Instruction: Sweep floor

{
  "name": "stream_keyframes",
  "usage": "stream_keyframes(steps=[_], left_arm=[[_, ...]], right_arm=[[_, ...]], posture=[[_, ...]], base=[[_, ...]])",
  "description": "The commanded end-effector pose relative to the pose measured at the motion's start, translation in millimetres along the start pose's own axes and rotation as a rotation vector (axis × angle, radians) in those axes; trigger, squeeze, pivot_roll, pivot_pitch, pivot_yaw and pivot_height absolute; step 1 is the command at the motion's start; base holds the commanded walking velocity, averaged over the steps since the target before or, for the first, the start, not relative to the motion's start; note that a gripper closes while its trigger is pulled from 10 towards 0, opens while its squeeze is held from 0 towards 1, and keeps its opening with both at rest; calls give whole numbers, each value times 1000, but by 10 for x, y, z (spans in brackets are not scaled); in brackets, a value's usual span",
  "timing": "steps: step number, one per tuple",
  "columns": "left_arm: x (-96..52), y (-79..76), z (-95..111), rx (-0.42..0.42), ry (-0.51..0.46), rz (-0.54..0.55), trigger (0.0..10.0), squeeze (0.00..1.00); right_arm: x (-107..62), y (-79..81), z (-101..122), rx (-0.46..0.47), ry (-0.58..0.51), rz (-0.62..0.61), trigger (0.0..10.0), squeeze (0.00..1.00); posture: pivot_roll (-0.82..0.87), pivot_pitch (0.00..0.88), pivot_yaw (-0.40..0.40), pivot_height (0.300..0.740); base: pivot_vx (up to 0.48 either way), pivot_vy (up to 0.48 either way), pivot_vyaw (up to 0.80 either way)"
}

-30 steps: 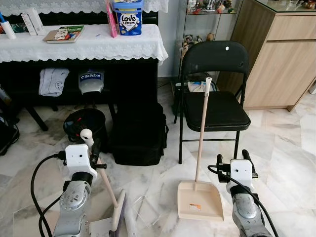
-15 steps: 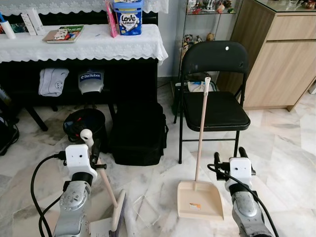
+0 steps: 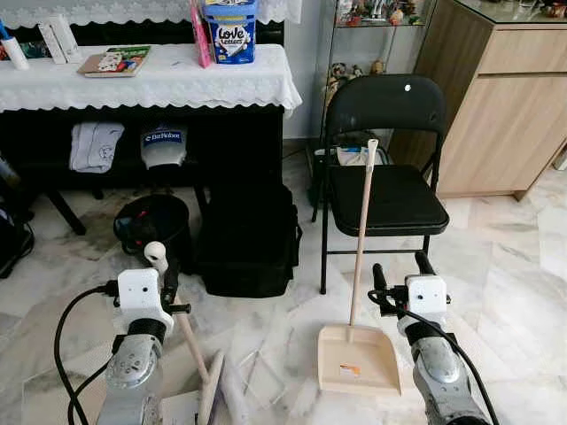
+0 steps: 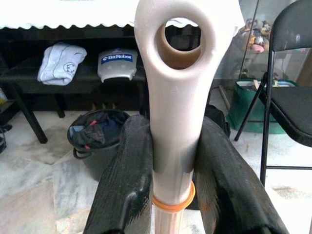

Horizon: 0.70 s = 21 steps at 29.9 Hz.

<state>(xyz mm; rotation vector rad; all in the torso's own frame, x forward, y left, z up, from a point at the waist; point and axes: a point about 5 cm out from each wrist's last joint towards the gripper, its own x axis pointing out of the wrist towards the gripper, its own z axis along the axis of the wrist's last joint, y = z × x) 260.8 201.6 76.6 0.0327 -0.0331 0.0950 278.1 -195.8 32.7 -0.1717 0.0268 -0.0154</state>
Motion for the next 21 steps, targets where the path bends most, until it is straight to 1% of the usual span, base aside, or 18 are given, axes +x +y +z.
stream_keyframes(steps=[1,4,8,12,14,16,21], left_arm=[[-10,25,100,20,-46,-8,10000,0],[-41,23,88,14,-39,-6,10000,0],[-41,-10,73,0,-33,-4,10000,0],[-34,-25,77,-4,-36,0,10000,0],[-33,-13,97,-3,-45,6,10000,0],[-34,-4,117,-3,-53,9,10000,0],[-37,12,151,-5,-66,16,10000,0]], right_arm=[[-5,-21,19,17,-11,-9,10000,0],[-5,-25,19,19,-9,-13,10000,0],[9,-8,39,30,-17,-10,10000,0],[18,11,53,37,-23,-6,10000,0],[24,27,69,9,-30,10,10000,0],[23,39,79,10,-39,20,10000,0],[20,29,72,9,-34,18,10000,0]], posture=[[-19,0,-6,740],[-20,0,-9,740],[-23,0,-13,740],[-25,0,-14,740],[-26,0,-15,740],[-25,0,-16,740],[-25,0,-17,740]], base=[[0,0,0],[0,0,0],[0,0,0],[0,262,0],[0,262,0],[0,262,0],[0,258,0]])
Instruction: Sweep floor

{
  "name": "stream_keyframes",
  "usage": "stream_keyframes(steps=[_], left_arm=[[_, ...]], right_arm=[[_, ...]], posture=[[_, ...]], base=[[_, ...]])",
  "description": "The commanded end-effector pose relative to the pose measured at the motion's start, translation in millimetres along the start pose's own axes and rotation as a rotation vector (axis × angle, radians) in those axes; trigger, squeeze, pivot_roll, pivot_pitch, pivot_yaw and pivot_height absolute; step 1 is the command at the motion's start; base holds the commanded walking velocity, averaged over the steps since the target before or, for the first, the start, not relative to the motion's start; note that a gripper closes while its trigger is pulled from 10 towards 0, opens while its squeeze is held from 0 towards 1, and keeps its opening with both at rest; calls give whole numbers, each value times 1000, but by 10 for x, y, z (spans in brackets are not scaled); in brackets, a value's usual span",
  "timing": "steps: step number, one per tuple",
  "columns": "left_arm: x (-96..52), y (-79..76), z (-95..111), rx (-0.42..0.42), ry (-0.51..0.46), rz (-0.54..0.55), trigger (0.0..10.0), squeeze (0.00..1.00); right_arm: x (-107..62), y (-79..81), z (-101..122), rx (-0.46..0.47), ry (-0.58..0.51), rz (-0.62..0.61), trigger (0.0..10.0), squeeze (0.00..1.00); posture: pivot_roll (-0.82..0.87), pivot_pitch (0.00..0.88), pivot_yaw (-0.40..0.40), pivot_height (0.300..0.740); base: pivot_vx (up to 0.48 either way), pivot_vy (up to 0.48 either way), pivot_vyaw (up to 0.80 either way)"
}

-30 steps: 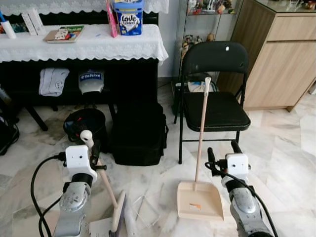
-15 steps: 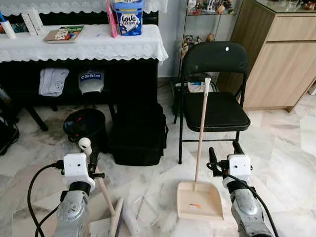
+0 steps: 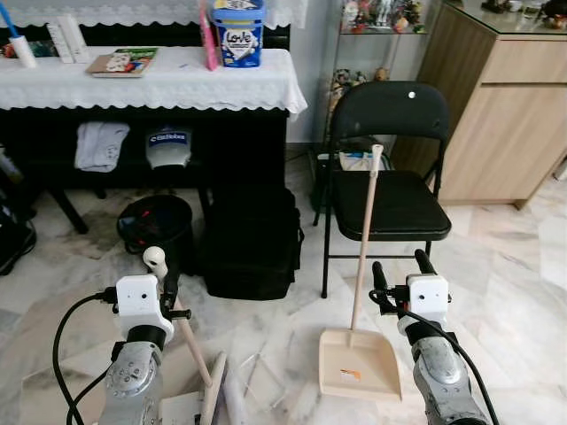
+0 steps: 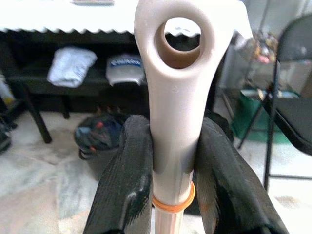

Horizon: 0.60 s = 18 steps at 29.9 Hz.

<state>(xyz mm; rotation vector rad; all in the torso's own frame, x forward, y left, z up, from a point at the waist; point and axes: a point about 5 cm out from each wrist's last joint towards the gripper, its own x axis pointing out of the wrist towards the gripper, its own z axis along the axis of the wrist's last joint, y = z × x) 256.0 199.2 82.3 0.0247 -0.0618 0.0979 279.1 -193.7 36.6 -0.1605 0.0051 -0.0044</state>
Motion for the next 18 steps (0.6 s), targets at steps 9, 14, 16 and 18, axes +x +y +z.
stream_keyframes(steps=[9,14,16,18], left_arm=[[15,18,101,1,-44,12,10000,0],[26,3,115,8,-48,6,10000,0],[39,3,124,8,-50,8,10000,0],[42,4,126,10,-50,7,10000,0]], right_arm=[[8,18,11,6,1,6,10000,0],[3,14,-6,7,11,5,10000,0],[3,16,-7,6,12,5,10000,0],[4,15,-5,7,12,4,10000,0]], posture=[[-23,0,-18,740],[-23,0,-18,740],[-23,0,-18,740],[-23,0,-18,740]], base=[[0,258,48],[0,0,0],[0,0,0],[0,0,0]])
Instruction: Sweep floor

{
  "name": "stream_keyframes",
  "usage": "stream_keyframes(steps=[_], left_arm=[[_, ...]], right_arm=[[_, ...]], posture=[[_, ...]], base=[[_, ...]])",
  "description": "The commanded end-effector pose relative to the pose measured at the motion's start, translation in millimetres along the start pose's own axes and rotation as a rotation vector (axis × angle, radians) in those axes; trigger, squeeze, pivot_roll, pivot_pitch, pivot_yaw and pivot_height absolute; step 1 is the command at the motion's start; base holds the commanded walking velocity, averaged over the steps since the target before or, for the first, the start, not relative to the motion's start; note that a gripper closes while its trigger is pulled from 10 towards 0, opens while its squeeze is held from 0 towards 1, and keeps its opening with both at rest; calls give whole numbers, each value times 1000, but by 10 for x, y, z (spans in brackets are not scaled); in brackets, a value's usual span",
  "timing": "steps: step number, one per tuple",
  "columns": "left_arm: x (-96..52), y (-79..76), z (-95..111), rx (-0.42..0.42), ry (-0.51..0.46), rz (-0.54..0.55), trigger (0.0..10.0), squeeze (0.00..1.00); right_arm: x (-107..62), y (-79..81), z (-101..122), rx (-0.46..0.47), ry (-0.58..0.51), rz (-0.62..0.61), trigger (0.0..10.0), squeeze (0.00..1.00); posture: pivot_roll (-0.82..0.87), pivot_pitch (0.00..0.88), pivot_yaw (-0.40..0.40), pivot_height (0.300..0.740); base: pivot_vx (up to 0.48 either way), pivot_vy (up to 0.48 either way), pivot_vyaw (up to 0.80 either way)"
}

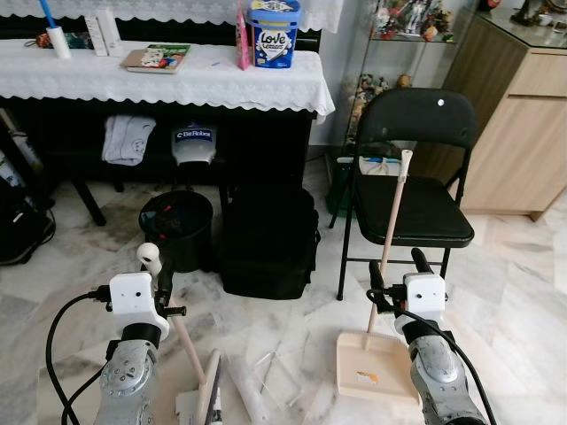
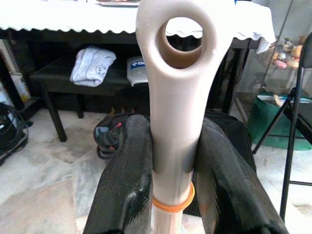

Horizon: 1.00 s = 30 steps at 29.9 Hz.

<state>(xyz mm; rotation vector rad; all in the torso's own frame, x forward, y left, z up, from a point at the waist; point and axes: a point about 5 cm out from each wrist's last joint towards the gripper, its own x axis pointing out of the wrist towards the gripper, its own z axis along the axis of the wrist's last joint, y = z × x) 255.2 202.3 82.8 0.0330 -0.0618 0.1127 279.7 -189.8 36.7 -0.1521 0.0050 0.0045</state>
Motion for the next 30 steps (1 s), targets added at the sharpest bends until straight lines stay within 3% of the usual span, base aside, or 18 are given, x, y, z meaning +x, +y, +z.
stream_keyframes(steps=[1,9,30], left_arm=[[48,-28,119,7,-48,-7,10000,0],[44,-49,102,34,-42,0,10000,0],[68,22,131,46,-59,34,10000,0]], right_arm=[[-1,-22,-11,0,12,-6,10000,0],[9,-22,-8,0,16,-8,10000,0],[31,-57,26,-11,4,-14,10000,0]], posture=[[-23,0,-18,740],[-21,0,-20,740],[-23,0,-27,740]], base=[[0,0,0],[0,0,0],[0,-363,0]])
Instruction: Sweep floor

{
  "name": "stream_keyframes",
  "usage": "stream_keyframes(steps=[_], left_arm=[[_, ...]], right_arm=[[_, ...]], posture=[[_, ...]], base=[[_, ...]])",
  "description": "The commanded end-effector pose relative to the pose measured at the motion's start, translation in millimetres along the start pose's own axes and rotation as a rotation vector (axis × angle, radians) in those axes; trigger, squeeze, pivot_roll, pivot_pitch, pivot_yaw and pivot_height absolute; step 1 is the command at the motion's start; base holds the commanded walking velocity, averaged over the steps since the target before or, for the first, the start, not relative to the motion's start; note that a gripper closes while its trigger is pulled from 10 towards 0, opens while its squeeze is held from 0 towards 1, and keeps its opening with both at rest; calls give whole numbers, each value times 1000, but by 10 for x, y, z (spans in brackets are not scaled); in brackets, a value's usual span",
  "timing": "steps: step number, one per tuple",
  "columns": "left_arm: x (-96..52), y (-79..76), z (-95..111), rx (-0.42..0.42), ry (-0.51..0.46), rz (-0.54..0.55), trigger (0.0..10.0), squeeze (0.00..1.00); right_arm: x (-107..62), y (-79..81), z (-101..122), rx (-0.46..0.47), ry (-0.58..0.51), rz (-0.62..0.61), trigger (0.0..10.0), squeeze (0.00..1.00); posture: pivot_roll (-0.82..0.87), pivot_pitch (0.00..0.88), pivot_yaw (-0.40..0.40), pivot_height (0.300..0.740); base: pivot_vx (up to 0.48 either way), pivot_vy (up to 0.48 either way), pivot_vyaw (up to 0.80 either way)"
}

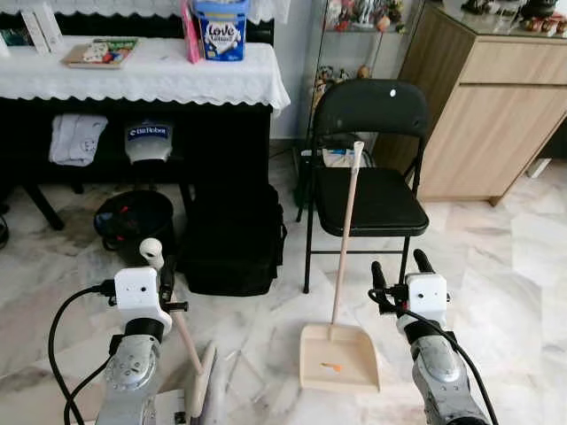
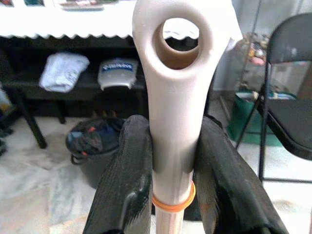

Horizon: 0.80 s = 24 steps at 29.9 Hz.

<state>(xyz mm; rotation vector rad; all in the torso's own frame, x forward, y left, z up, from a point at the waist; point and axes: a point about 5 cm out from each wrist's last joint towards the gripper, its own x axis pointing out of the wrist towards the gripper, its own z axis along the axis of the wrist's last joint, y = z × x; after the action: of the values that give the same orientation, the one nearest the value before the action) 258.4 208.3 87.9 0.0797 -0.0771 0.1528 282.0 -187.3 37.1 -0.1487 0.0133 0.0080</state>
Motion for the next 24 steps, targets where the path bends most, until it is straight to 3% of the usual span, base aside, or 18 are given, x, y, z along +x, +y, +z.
stream_keyframes(steps=[1,7,18,24], left_arm=[[25,-27,86,-2,-43,-1,10000,0],[31,-2,101,3,-53,20,10000,0],[72,70,187,18,-89,56,10000,0],[120,110,301,8,-135,86,10000,0]], right_arm=[[22,-99,50,-15,-20,-25,10000,0],[77,-156,151,-21,-63,-37,10000,0],[38,-114,102,-37,-47,-16,10000,0],[31,-98,95,-40,-44,-9,10000,0]], posture=[[-23,0,-27,740],[-25,0,-26,740],[-26,0,-28,740],[-26,0,-28,740]], base=[[0,-375,0],[0,-375,0],[0,-345,0],[0,0,0]])
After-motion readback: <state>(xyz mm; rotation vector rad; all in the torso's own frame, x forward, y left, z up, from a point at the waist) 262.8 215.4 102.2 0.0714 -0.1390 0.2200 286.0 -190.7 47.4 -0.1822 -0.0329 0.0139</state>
